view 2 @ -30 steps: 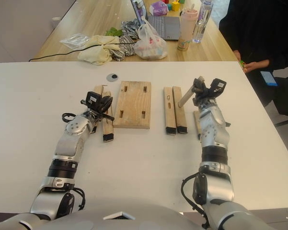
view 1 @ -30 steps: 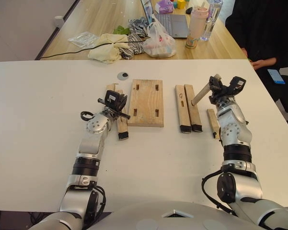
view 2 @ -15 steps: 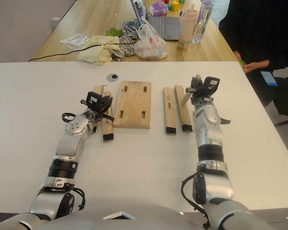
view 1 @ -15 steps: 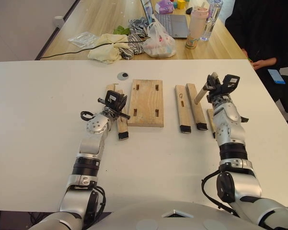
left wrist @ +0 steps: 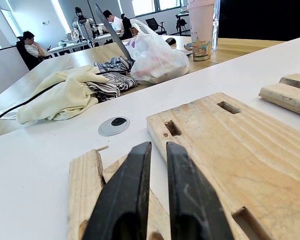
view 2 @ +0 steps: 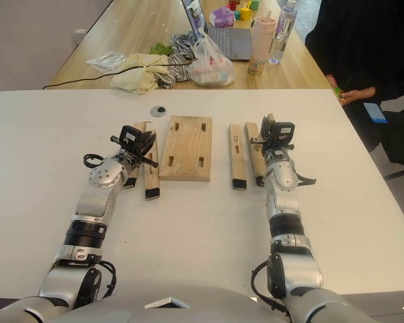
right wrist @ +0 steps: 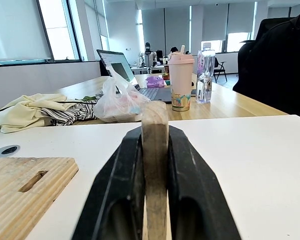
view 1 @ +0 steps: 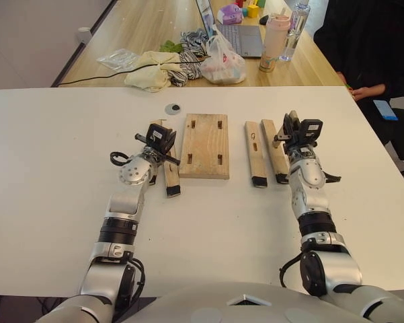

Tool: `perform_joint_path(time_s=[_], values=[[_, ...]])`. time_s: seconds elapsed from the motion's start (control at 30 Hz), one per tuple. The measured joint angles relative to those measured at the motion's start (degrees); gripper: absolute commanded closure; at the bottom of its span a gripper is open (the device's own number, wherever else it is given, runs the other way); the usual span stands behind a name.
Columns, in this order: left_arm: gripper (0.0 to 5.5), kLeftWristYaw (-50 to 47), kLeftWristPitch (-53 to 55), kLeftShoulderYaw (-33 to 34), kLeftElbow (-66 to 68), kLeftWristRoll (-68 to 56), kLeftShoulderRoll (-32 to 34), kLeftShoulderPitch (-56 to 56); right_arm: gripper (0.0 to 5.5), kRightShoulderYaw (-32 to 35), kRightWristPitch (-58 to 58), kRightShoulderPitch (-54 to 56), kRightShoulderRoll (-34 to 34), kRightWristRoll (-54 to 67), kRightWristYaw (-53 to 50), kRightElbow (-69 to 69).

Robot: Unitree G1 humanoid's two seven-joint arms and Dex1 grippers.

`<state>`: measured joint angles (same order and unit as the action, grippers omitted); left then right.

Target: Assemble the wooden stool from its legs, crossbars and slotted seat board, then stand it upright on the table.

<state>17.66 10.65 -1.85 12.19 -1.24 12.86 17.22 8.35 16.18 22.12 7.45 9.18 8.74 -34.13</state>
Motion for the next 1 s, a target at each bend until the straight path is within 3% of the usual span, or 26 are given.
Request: perform_joint_path(time_s=[0.1, 0.13, 0.33, 0.57, 0.77, 1.0], values=[[4.99, -0.5, 0.0, 0.0, 0.0, 0.0, -0.5, 0.0, 5.11, -0.6, -0.1, 0.4, 0.3, -0.5, 0.9, -0.2], [4.99, -0.7, -0.3, 0.0, 0.0, 0.0, -0.6, 0.0, 4.74, -0.7, -0.2, 0.4, 0.3, -0.7, 1.1, -0.2], [4.99, -2.7, -1.1, 0.0, 0.2, 0.1, -2.2, -0.8, 3.75, -2.9, -11.4, -3.7, 0.4, -2.5, 1.8, 1.5], [4.99, -5.8, -2.0, 0.3, 0.0, 0.1, -3.8, -2.5, 2.69, -6.5, -39.3, -7.7, 2.9, -2.4, 4.1, 22.4], [4.99, -9.7, -3.4, 1.2, -1.6, 0.1, -5.3, -5.7, 2.69, -8.2, -62.2, -7.4, 11.6, -2.4, 7.8, 35.2], [4.99, -11.5, -4.3, 1.9, -1.7, 0.1, -6.6, -7.2, 2.69, -9.5, -68.1, -7.8, 13.7, -2.6, 9.7, 36.3]])
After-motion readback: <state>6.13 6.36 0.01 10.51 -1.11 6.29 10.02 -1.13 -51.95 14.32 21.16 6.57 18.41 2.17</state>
